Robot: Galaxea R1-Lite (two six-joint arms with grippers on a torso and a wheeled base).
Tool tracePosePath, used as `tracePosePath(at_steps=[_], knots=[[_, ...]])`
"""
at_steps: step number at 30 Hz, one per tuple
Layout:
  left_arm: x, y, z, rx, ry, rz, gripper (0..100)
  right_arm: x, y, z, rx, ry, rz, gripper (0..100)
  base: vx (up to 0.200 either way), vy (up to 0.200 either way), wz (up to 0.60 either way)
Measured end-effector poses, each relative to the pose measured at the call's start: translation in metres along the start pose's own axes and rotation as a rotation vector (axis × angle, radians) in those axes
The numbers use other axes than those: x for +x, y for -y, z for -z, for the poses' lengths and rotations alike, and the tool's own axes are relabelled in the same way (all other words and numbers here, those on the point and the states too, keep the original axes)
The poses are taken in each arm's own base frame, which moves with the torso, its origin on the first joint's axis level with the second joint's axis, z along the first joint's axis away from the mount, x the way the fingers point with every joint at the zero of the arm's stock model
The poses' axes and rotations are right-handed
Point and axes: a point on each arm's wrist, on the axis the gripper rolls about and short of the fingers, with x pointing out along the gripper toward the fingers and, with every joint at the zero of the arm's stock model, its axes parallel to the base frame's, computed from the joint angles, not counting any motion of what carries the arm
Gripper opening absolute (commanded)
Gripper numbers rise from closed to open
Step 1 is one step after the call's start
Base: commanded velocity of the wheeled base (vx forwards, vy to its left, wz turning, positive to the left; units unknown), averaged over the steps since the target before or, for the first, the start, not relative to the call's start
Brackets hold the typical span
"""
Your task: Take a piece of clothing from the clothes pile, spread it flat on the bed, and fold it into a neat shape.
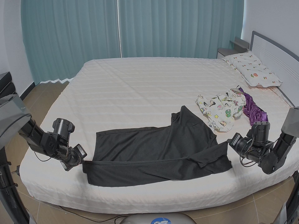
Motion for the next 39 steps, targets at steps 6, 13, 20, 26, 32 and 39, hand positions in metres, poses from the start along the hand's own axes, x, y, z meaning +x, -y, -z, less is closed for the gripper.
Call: tracePosePath(at_steps=[6,13,20,26,32,39], knots=[[0.015,0.007,-0.006,0.0,0.003,-0.001,0,0.015,0.006,0.005,-0.006,-0.016,0.021,0,0.0,0.0,0.0],[0.023,0.012,-0.007,0.008,0.003,0.004,0,0.018,0.016,-0.002,0.01,0.006,0.052,0,0.0,0.0,0.0],[0.012,0.009,-0.004,0.006,-0.001,0.001,0,0.0,0.014,-0.007,0.014,0.021,0.044,0,0.0,0.0,0.0],[-0.016,0.003,0.002,0.006,0.007,0.022,0,-0.029,0.007,-0.008,0.011,0.03,0.018,0,0.0,0.0,0.0],[-0.048,-0.004,0.012,0.007,0.019,0.06,0,-0.056,0.005,-0.007,0.012,0.037,0.008,0,0.0,0.0,0.0],[-0.076,-0.016,0.03,0.024,0.017,0.08,0,-0.079,0.007,-0.003,0.02,0.037,0.01,0,0.0,0.0,0.0]])
